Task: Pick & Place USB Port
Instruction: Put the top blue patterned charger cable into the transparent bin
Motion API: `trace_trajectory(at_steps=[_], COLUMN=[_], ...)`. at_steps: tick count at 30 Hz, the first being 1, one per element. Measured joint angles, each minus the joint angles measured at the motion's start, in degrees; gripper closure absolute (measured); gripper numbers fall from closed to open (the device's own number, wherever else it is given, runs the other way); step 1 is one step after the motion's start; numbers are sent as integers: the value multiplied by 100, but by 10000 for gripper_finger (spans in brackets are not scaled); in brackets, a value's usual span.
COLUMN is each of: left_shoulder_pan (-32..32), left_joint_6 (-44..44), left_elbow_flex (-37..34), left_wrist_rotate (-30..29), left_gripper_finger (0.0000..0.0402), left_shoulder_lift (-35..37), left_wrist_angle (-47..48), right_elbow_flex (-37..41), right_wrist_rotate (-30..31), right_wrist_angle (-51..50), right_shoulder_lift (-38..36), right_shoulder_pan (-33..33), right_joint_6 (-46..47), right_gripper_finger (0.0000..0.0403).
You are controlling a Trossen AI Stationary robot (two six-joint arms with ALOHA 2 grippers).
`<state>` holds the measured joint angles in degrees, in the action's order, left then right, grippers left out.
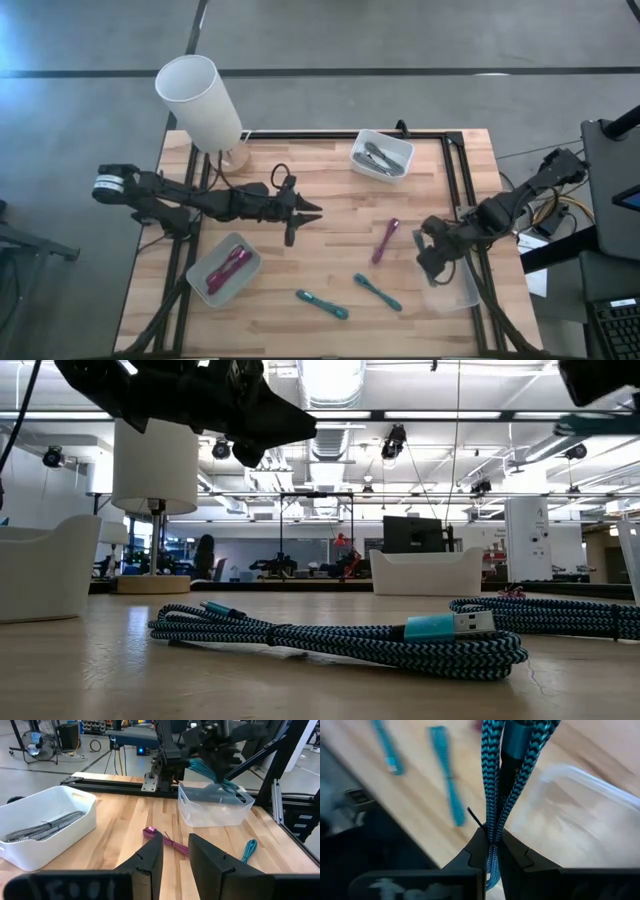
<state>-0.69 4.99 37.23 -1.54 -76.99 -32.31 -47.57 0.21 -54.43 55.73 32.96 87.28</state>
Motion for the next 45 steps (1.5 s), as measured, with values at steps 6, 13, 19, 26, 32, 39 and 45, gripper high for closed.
trace_trajectory(at_steps=[6, 13, 19, 26, 32, 39, 45], left_shoulder_pan=[0, 9, 28, 39, 63, 144, 149], left_joint_6=[0, -37, -337, -568, -675, -680, -680], left_elbow_flex=[-2, -2, 1, 187, 251, 327, 337], left_wrist_rotate=[2, 2, -1, -2, -2, -2, -2], left_gripper_finger=[305, 305, 305, 305, 305, 305, 305], left_shoulder_lift=[0, 0, 0, 0, 2, 2, 2], left_wrist_angle=[150, 135, 111, 94, 100, 111, 107], right_elbow_flex=[43, 363, 427, 455, 463, 503, 539], right_wrist_rotate=[-24, -164, -388, -837, -981, -994, -1566], right_wrist_angle=[-885, -527, -440, 180, 418, 423, 545], right_shoulder_lift=[-24, 232, 801, 1440, 1862, 2328, 2643], right_shoulder_pan=[317, 714, 818, 818, 816, 803, 802], right_joint_6=[1394, 2261, 2380, 2327, 2317, 2332, 2331], right_gripper_finger=[383, 383, 383, 383, 383, 383, 383])
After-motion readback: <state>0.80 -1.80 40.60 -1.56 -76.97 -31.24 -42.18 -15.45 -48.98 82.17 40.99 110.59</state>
